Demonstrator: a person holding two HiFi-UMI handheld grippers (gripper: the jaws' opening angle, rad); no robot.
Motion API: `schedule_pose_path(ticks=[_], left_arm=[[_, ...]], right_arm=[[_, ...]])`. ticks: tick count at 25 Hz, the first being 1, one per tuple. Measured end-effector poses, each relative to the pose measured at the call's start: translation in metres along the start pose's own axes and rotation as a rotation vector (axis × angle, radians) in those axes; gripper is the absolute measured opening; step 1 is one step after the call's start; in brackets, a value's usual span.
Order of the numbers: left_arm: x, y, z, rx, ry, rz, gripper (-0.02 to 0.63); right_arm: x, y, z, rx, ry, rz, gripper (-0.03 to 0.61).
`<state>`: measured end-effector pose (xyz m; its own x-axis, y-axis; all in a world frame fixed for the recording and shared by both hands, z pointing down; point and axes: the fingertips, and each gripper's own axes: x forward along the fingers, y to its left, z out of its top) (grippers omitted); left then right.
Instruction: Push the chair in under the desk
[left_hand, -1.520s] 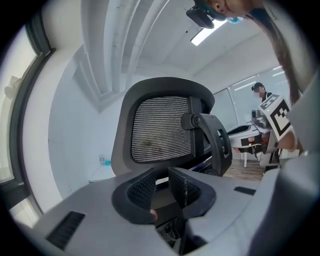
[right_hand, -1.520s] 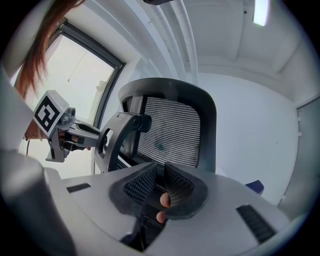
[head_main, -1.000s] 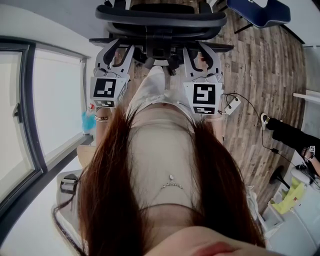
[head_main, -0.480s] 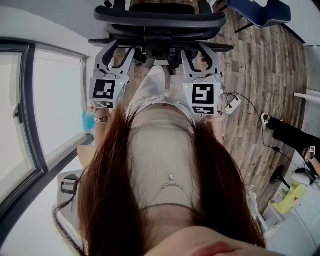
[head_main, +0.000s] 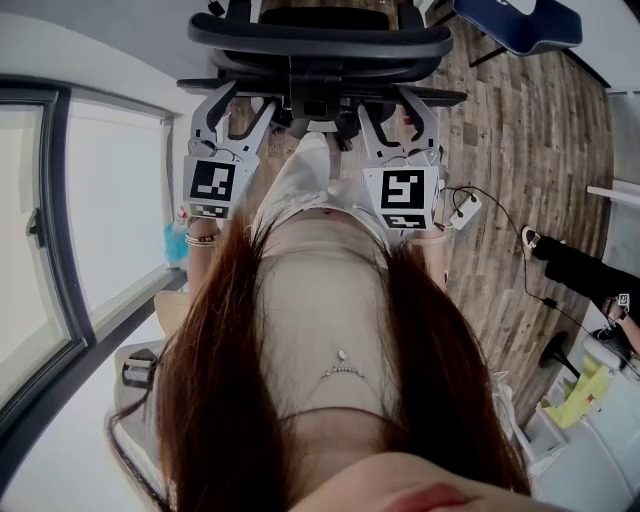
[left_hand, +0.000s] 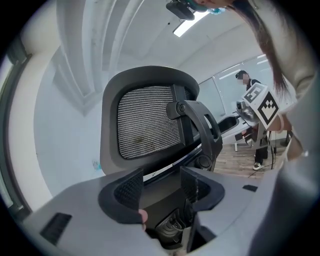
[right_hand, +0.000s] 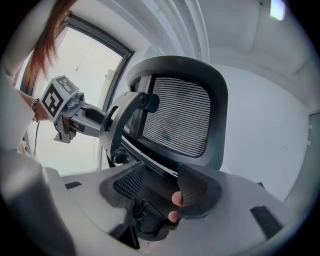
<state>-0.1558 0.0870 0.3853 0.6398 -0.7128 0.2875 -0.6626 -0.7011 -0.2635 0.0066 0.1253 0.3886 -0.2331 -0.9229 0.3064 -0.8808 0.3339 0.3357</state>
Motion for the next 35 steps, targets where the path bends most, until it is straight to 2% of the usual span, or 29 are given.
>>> schedule_pose_path(ticks=[10,15,22,28,35], left_arm=[[0.005,0.0,-0.001,0.037,0.019,-0.025,0.244],[0.007,0.0,0.0,0.059,0.027,-0.036,0.247],[0.009,0.001,0.0,0.061,0.011,-0.055,0.25],[0.009,0.003,-0.001,0.054,0.007,-0.058,0.252],[0.01,0.003,-0.001,0.046,-0.009,-0.061,0.253]], right_arm=[[0.001,-0.001,-0.007,-0.012,0.041,-0.003,0.227],[0.003,0.001,-0.002,-0.02,0.016,0.018,0.235],[0.005,-0.001,-0.008,-0.026,0.059,0.02,0.241],[0.011,0.003,-0.002,-0.04,0.02,0.041,0.245],[0.009,0.001,-0.006,-0.036,0.029,0.026,0.247]])
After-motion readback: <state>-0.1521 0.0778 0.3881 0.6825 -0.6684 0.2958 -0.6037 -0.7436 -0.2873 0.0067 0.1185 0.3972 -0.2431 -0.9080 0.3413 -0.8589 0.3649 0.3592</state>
